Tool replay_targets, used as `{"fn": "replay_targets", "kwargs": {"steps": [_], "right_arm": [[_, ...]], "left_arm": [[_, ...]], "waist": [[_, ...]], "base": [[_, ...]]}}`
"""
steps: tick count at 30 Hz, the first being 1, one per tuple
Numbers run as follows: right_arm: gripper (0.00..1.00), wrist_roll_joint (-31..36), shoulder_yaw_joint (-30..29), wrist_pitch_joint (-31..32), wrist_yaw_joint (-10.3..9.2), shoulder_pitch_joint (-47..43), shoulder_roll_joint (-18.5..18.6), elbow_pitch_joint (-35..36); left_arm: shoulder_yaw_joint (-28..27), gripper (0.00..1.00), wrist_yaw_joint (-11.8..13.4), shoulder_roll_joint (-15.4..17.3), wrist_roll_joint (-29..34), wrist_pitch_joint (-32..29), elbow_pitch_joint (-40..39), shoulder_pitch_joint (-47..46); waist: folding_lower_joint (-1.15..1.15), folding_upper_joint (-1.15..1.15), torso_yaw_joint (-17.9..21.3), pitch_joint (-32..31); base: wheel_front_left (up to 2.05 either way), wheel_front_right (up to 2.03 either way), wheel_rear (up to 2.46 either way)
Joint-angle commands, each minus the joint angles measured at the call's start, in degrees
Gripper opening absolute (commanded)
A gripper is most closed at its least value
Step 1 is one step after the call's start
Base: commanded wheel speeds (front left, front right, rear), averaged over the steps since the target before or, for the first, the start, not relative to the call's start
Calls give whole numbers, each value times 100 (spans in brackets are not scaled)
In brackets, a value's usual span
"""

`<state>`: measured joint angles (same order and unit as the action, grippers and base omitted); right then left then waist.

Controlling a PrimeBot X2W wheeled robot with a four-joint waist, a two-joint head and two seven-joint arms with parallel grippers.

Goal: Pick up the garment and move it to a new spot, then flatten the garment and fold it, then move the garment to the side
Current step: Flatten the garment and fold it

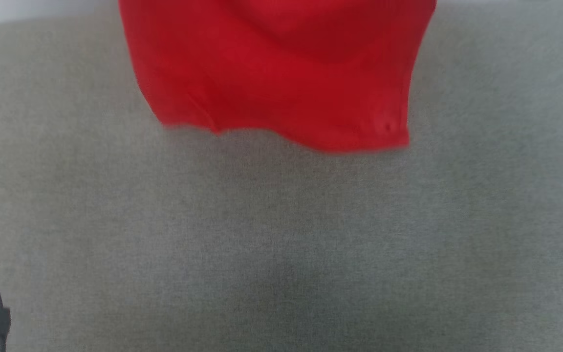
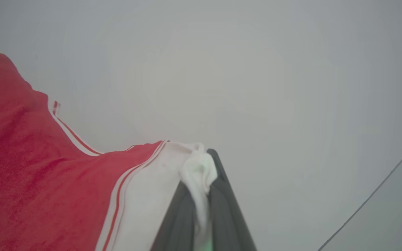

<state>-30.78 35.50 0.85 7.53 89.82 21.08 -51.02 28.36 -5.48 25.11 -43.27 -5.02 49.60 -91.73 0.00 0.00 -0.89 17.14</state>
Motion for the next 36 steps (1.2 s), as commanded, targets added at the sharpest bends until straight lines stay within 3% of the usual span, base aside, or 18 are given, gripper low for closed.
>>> {"fn": "replay_targets", "kwargs": {"steps": [1, 6, 10, 14, 18, 23, 29, 36], "right_arm": [[0, 140, 16, -225, -8, 137, -55, -92], [0, 865, -88, -1314, -8, 787, -150, -679], [0, 1514, -284, -1577, -8, 1176, -196, -923], [0, 1926, -531, -1609, -8, 1088, -272, -890], [0, 2040, -587, -1609, -8, 732, -342, -1093], [0, 1536, -319, -1441, -8, 75, -540, -1430], [0, 695, 103, -904, -9, -609, -542, -1173], [0, -463, 805, -172, -9, -1661, 88, -35]], "left_arm": [[-7, 0, -41, 4, 51, 161, 38, -150], [38, 0, -130, -59, 289, 1105, 230, -700], [97, 0, -184, -140, 284, 1722, 335, -927], [272, 0, -200, -198, 169, 1929, 294, -799], [609, 0, -199, -174, -220, 1759, 351, -443], [1058, 0, -201, -49, -810, 1124, 364, 242], [1371, 0, -201, 99, -1306, 328, 238, 923], [1608, 0, -202, 327, -1886, -336, -97, 1926]], "waist": [[0, 0, -54, 356], [0, 0, -125, 723], [0, 0, -220, 958], [0, 0, -300, 1124], [0, 0, -371, 1142], [0, 0, -430, 989], [0, 0, -464, 744], [0, 0, -486, 368]], "base": [[0, 0, 0], [0, 0, 0], [0, 0, 0], [0, 0, 0], [0, 0, 0], [0, 0, 0], [0, 0, 0], [0, 0, 0]]}}
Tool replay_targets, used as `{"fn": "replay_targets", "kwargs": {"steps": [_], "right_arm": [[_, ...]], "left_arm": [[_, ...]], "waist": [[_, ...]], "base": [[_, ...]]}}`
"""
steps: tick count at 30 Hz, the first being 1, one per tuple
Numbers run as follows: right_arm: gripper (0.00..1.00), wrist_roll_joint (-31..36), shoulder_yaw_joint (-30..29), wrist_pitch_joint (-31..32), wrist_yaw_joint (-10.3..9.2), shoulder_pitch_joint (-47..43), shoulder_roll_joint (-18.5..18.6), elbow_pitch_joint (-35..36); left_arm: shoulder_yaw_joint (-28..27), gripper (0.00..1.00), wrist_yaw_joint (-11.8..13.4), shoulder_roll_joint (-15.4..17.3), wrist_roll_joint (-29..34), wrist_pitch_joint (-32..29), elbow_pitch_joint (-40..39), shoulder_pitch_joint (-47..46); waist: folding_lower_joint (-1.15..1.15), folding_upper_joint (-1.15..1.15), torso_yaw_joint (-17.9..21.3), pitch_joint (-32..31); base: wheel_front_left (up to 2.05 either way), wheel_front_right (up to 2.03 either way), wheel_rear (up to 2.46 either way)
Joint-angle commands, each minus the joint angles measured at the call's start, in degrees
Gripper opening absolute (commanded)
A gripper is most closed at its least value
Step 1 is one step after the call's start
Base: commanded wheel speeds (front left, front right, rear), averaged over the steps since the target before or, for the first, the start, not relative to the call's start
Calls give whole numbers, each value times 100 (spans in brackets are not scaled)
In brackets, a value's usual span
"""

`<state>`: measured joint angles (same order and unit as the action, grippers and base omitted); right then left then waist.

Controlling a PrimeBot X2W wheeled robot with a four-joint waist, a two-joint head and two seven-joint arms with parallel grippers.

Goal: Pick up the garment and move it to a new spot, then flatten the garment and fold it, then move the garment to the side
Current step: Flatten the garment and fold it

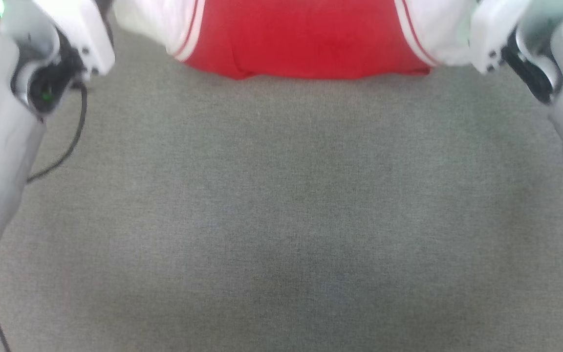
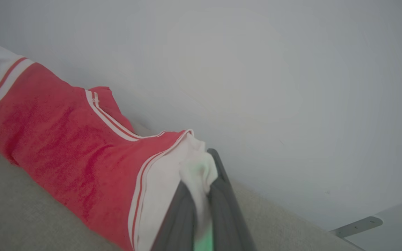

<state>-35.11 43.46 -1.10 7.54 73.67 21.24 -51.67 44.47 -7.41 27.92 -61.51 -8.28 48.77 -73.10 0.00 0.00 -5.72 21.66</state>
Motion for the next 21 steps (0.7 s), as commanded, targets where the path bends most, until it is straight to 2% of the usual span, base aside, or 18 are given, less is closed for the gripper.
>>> {"fn": "replay_targets", "kwargs": {"steps": [1, 6, 10, 15, 21], "right_arm": [[0, -178, 78, 119, -10, -212, 187, 213], [0, -881, 317, 555, -10, -1036, 786, 1206], [0, -1271, 370, 852, -9, -1706, 1258, 1945], [0, -1648, 385, 1200, -9, -2574, 1816, 2858], [0, -1932, 127, 1459, -9, -3516, 2291, 3517]], "left_arm": [[25, 0, -8, 78, -129, -71, -94, 218], [96, 0, -9, 386, -383, -325, -575, 1010], [146, 0, 107, 730, -535, -521, -1104, 1697], [266, 0, 379, 1204, -631, -641, -1913, 2598], [323, 0, 762, 1675, -853, -604, -2688, 3602]], "waist": [[0, 0, 2, -133], [0, 0, 46, -348], [0, 0, 87, -463], [0, 0, 147, -547], [0, 0, 220, -601]], "base": [[0, 0, 0], [0, 0, 0], [0, 0, 0], [0, 0, 0], [0, 0, 0]]}}
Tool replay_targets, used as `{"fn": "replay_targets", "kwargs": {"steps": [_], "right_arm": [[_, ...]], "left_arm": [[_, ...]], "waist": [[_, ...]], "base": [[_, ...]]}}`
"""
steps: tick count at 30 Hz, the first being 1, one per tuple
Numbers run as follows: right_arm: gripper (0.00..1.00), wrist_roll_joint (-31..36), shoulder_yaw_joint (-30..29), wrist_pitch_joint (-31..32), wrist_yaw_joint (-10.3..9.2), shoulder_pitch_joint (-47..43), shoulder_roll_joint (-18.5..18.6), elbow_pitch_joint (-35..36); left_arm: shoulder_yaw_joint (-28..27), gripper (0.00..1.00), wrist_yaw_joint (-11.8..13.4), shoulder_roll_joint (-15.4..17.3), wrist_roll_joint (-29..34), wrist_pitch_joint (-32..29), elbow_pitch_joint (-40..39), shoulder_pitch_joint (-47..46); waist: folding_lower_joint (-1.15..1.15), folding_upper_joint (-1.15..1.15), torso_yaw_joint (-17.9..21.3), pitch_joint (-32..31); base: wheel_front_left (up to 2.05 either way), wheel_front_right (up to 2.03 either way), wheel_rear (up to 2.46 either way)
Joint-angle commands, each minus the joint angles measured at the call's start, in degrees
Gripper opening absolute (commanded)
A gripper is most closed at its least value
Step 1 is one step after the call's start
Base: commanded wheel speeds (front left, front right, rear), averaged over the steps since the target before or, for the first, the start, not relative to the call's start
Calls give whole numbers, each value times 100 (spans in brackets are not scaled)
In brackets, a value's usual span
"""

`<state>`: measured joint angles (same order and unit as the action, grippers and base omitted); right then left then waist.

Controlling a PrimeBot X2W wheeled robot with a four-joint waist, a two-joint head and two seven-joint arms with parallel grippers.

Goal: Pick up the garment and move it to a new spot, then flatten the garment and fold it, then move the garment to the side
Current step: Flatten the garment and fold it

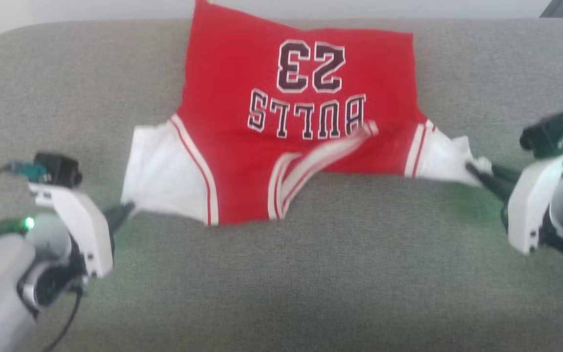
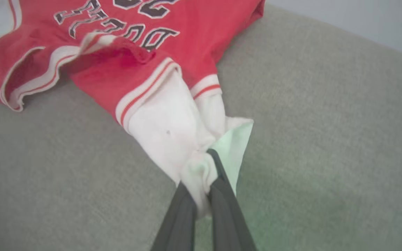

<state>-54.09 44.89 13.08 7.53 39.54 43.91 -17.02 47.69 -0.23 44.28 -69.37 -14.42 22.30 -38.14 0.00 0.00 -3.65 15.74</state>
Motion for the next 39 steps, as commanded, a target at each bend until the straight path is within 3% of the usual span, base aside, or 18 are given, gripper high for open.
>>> {"fn": "replay_targets", "kwargs": {"steps": [1, 16, 22, 27, 36, 37, 38, 39], "right_arm": [[0, -81, -43, 110, -8, -254, 69, 146], [0, -516, -266, 1382, -8, -2024, 666, 1284], [0, -695, -445, 1820, -9, -2478, 860, 1519], [0, -715, -659, 2085, -8, -2818, 917, 1623], [0, -271, -1117, 2130, -9, -2919, 505, 1553], [7, -219, -1155, 2149, -9, -2914, 444, 1546], [24, -165, -1204, 2174, -8, -2912, 380, 1564], [56, -93, -1274, 2170, -8, -2893, 328, 1587]], "left_arm": [[31, 0, 110, 104, -58, -28, -147, 233], [143, 0, 1321, 907, -717, -415, -1437, 1828], [250, 0, 1625, 1150, -782, -652, -1754, 2125], [245, 0, 1807, 1225, -929, -724, -2026, 2281], [149, 0, 1856, 1070, -797, -477, -2166, 2124], [105, 0, 1874, 1029, -801, -423, -2166, 2082], [98, 0, 1860, 1017, -744, -379, -2179, 2037], [85, 0, 1832, 1009, -685, -322, -2192, 1996]], "waist": [[0, 0, 21, -21], [0, 0, 126, -278], [0, 0, 139, -317], [0, 0, 150, -313], [0, 0, 157, -242], [0, 0, 153, -235], [0, 0, 152, -229], [0, 0, 153, -222]], "base": [[0, 0, 0], [0, 0, 0], [0, 0, 0], [0, 0, 0], [0, 0, 0], [0, 0, 0], [0, 0, 0], [0, 0, 0]]}}
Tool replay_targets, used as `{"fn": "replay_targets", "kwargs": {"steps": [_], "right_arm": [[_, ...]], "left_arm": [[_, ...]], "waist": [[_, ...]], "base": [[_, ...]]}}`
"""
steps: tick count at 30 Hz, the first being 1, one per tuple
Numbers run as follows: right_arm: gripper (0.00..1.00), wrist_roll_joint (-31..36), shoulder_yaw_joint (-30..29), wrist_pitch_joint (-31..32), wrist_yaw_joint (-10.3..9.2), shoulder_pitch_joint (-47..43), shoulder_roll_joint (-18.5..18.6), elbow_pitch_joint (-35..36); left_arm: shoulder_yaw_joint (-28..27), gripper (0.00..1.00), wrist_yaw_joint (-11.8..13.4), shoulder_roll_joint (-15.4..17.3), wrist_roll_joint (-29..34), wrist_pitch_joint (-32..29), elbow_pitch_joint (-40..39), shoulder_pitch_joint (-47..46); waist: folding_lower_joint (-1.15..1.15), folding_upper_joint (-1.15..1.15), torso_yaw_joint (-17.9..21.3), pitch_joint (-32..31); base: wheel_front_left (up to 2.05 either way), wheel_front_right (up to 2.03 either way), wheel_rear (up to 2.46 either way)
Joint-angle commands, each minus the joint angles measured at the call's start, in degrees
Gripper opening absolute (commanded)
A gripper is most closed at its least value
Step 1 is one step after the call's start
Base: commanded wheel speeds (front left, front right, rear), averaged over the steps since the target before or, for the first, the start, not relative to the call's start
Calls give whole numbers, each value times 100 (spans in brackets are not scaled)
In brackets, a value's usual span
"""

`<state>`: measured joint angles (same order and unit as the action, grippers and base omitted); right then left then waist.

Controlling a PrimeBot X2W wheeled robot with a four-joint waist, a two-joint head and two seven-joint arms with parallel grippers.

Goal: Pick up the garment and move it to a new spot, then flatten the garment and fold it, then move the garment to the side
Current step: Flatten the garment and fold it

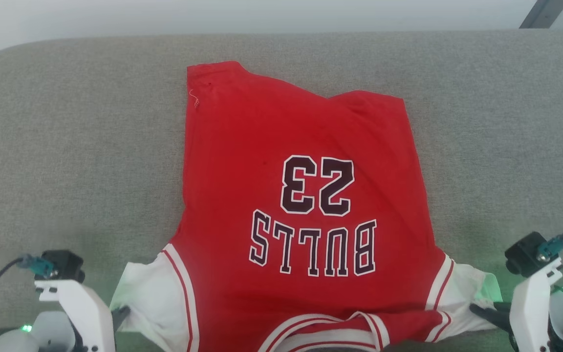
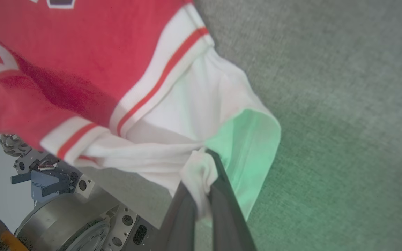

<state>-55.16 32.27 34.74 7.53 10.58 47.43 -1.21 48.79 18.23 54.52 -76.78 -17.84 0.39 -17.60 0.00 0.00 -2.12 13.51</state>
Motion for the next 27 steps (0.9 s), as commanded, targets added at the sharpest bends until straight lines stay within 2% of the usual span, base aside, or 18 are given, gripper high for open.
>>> {"fn": "replay_targets", "kwargs": {"steps": [1, 10, 16, 20, 27], "right_arm": [[100, 57, -62, 14, -8, 16, -70, 28], [100, 535, -756, -92, -8, 129, -473, 368], [100, 1146, -1380, -402, -7, 468, -1016, 469], [100, 1814, -1726, -717, -7, 1104, -1528, 124], [100, 2288, -1723, -909, -7, 2077, -1898, -700]], "left_arm": [[-53, 0, -24, -36, 76, 75, -10, -83], [-197, 0, -152, -132, 344, 539, -100, -288], [-215, 0, -190, -196, 472, 707, -155, -357], [-185, 0, -241, -295, 530, 710, -170, -479], [-91, 0, -381, -531, 716, 625, -90, -802]], "waist": [[0, 0, 1, 8], [0, 0, 44, 34], [0, 0, 46, 88], [0, 0, -58, 223], [0, 0, -356, 454]], "base": [[0, 0, 0], [0, 0, 0], [0, 0, 0], [0, 0, 0], [0, 0, 0]]}}
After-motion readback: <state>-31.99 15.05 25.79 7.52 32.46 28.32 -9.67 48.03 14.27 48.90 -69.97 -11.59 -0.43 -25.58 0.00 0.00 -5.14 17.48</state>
